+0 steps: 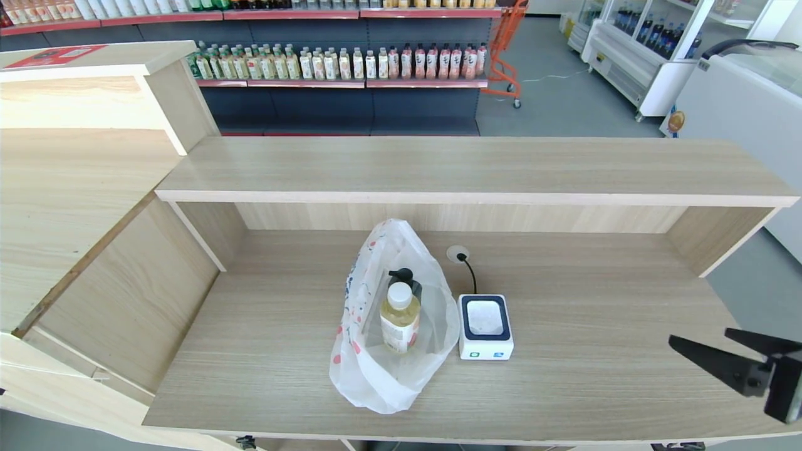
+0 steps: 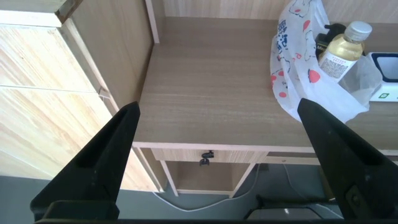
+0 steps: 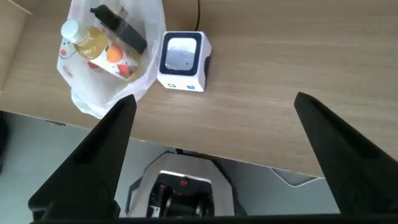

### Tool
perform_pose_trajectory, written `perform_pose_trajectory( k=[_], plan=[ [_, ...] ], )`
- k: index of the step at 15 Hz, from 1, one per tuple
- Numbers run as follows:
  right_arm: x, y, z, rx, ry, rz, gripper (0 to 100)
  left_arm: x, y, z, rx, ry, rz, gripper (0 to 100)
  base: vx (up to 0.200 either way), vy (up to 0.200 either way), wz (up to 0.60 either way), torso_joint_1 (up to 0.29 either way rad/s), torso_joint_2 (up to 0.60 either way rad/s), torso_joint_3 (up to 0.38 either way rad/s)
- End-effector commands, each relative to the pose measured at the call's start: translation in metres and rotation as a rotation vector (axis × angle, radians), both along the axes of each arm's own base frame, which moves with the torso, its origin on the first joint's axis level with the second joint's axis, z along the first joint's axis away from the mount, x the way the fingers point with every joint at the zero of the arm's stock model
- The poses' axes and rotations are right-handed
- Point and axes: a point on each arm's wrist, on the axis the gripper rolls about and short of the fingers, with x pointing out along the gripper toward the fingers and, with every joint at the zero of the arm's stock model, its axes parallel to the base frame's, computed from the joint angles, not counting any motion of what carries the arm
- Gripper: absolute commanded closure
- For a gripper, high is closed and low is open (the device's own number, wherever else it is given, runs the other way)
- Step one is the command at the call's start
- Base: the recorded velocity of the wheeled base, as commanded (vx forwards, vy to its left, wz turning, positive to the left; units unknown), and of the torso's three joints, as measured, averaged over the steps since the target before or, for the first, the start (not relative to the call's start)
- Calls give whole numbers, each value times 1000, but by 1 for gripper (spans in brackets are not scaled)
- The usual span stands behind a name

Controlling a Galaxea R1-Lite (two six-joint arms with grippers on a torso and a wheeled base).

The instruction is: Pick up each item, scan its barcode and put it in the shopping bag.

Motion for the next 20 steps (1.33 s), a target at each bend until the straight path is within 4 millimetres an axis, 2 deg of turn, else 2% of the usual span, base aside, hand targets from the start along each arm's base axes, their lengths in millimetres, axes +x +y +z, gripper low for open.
perform_pose_trajectory(
  k=[1, 4, 6, 10, 16, 17, 20],
  plan=[
    [-96, -6, -72, -62, -112, -191, 0, 0, 0, 0, 0, -1, 0, 0, 0, 0, 0, 0, 0, 0],
    [-121, -7, -88, -57, -226, -155, 0, 0, 0, 0, 0, -1, 0, 0, 0, 0, 0, 0, 0, 0],
    [-122, -8, -85, -62, -317, -165, 0, 0, 0, 0, 0, -1, 0, 0, 0, 0, 0, 0, 0, 0],
    [-128, -6, -87, -81, -386, -208, 0, 0, 0, 0, 0, -1, 0, 0, 0, 0, 0, 0, 0, 0],
    [-128, -7, -90, -136, -368, -211, 0, 0, 0, 0, 0, -1, 0, 0, 0, 0, 0, 0, 0, 0],
    [-128, -7, -90, -134, -368, -211, 100, 0, 0, 0, 0, -1, 0, 0, 0, 0, 0, 0, 0, 0],
    [-128, -7, -92, -132, -349, -212, 100, 0, 0, 0, 0, -1, 0, 0, 0, 0, 0, 0, 0, 0]
  ],
)
